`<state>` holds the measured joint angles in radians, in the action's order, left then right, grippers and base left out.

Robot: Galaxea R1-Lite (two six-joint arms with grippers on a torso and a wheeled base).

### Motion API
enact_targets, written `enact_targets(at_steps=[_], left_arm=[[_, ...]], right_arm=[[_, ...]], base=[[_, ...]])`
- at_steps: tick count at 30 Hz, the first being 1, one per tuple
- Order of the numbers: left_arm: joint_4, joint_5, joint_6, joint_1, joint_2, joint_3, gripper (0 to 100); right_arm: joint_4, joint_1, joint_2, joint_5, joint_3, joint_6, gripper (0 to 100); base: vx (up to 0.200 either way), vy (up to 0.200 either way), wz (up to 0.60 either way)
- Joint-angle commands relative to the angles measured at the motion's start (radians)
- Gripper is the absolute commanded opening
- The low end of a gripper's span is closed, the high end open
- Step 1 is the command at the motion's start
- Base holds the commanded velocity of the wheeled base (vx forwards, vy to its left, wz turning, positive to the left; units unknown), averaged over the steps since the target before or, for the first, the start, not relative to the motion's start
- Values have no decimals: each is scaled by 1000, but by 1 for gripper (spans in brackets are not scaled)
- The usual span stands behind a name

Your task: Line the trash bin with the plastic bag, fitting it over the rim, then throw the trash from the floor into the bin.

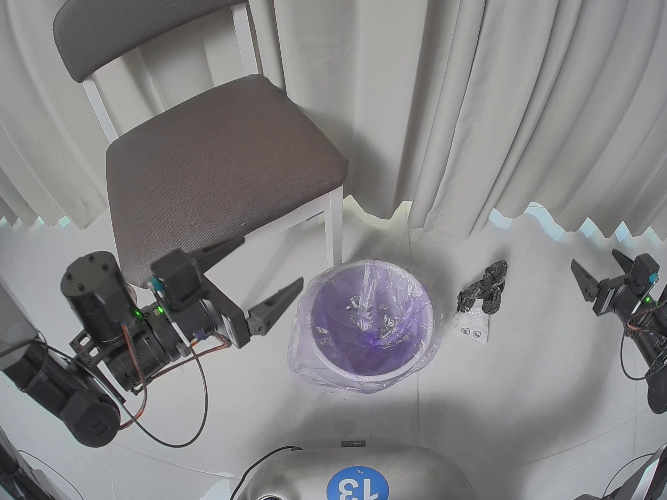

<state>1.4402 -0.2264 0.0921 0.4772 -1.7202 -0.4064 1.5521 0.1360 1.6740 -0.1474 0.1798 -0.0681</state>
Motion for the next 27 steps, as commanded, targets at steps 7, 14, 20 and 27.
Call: enact_targets(at_steps=[7, 14, 20, 27], left_arm=[[37, 246, -57, 37, 274, 18, 100], [40, 467, -86, 35, 309, 166, 100], [68, 478, -140, 40, 292, 285, 100], [75, 558, -161, 35, 214, 278, 100]], right_arm=[[-323, 11, -34, -1, 328, 17, 100], [-744, 10, 15, 0, 603, 28, 100], [-885, 7, 181, -12, 757, 202, 100], [-906, -13, 312, -54, 831, 307, 100]], base=[[0, 0, 0], [0, 0, 0], [0, 0, 0], [0, 0, 0]])
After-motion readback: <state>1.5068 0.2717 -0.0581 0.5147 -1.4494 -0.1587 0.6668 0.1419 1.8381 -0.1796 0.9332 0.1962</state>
